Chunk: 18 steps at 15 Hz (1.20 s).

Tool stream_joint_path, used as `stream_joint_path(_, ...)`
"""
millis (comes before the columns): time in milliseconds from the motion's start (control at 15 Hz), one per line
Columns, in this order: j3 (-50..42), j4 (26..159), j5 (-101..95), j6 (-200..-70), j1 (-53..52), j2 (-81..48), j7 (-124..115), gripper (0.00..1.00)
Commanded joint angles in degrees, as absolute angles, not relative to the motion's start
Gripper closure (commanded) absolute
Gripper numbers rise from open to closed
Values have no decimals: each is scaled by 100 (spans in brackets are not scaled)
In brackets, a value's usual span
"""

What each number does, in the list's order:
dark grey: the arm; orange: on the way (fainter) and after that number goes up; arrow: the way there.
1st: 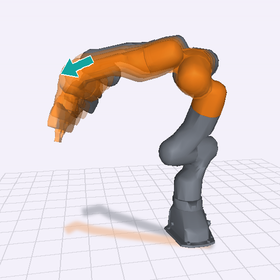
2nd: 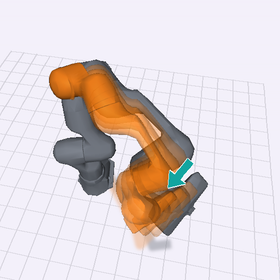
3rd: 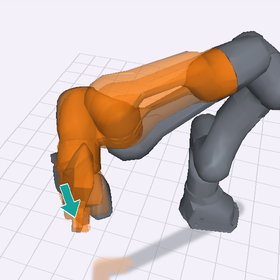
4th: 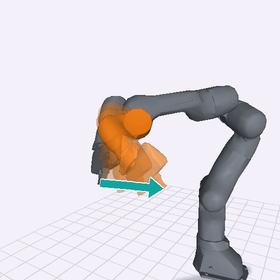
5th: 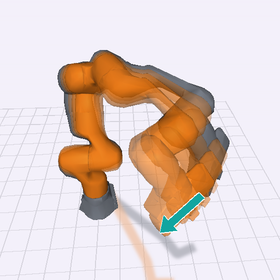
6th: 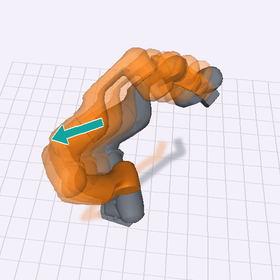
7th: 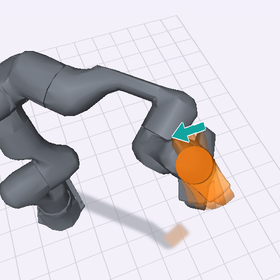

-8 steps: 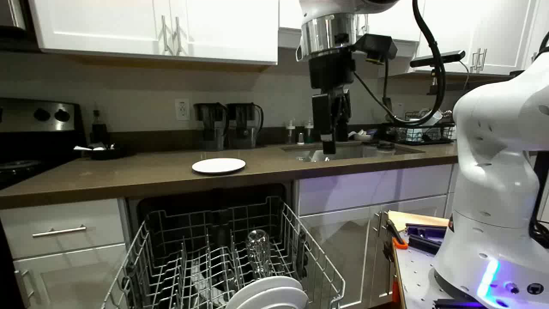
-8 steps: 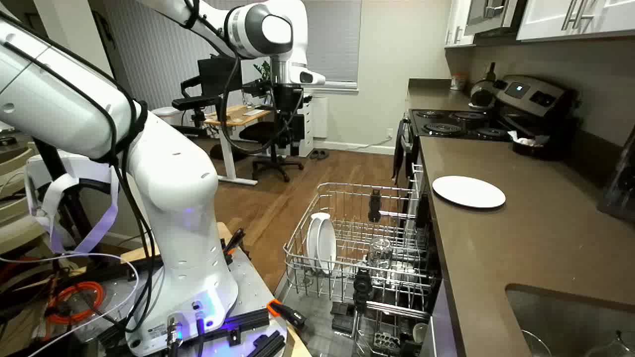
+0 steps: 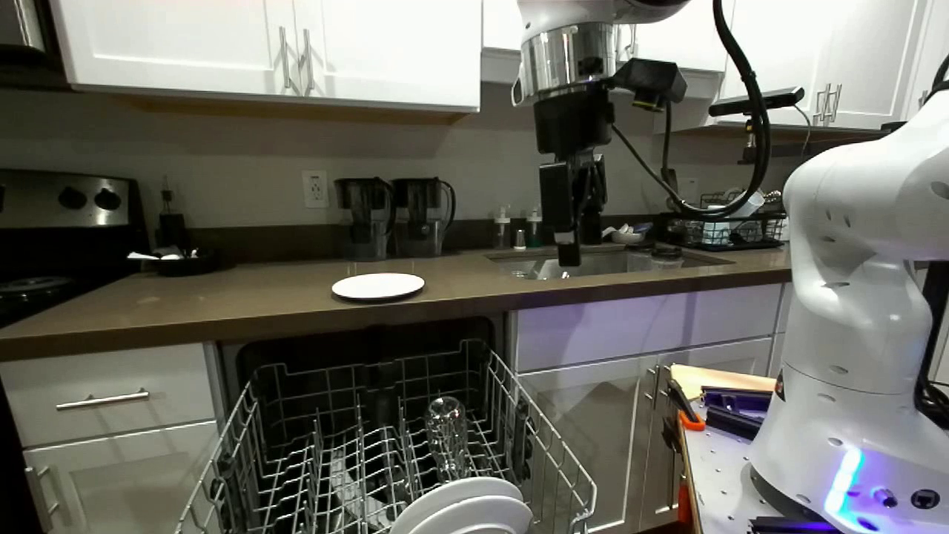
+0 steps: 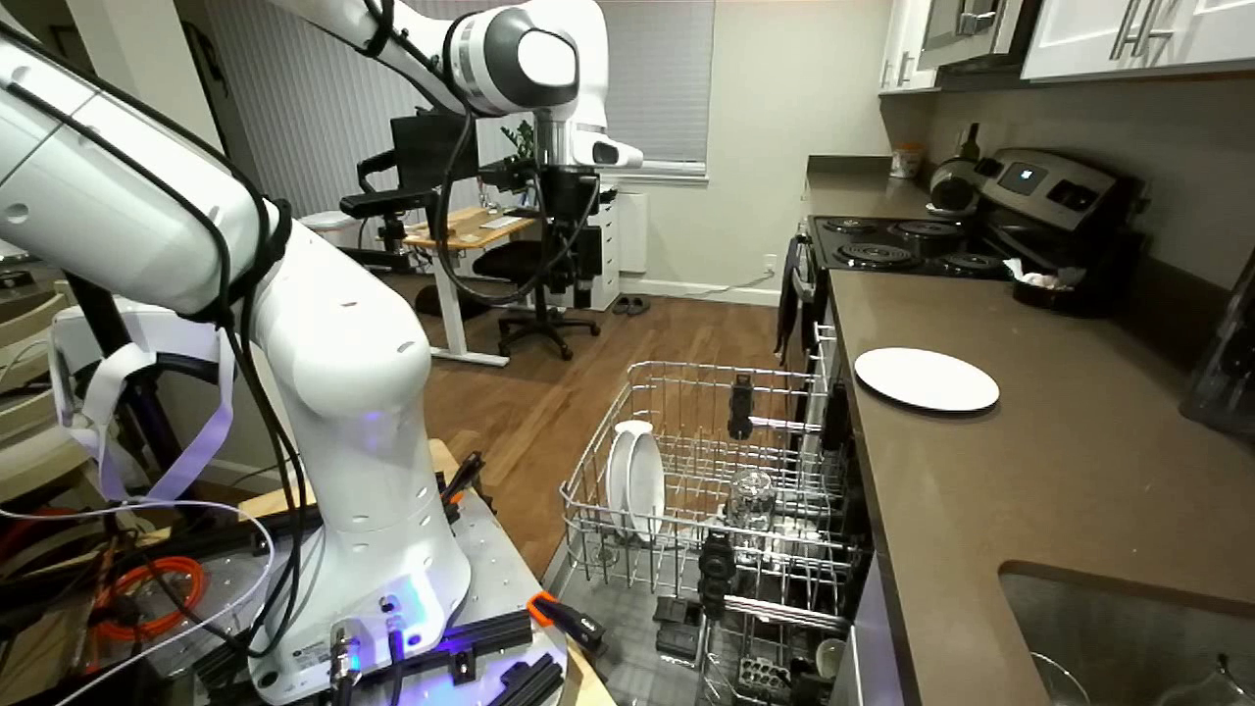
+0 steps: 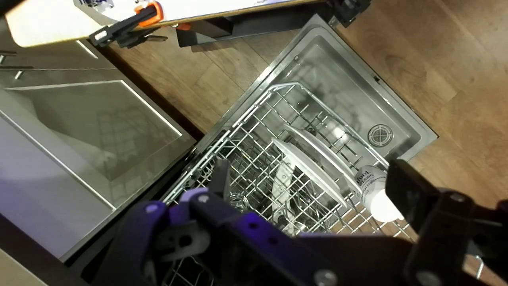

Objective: Remove the plate from the dishwasher and put it on the counter

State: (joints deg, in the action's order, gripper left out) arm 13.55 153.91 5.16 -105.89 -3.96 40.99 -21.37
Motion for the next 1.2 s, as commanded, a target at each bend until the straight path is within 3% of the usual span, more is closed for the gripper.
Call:
stream_joint_path(0, 1332, 15385, 500, -10581, -418, 4094, -2148, 0)
stream_joint_path(667, 2099, 14944, -415, -12927, -660, 1791, -1897, 0)
stream_joint_path(1133, 1336, 13869, -1007, -13579, -701, -312, -327, 0)
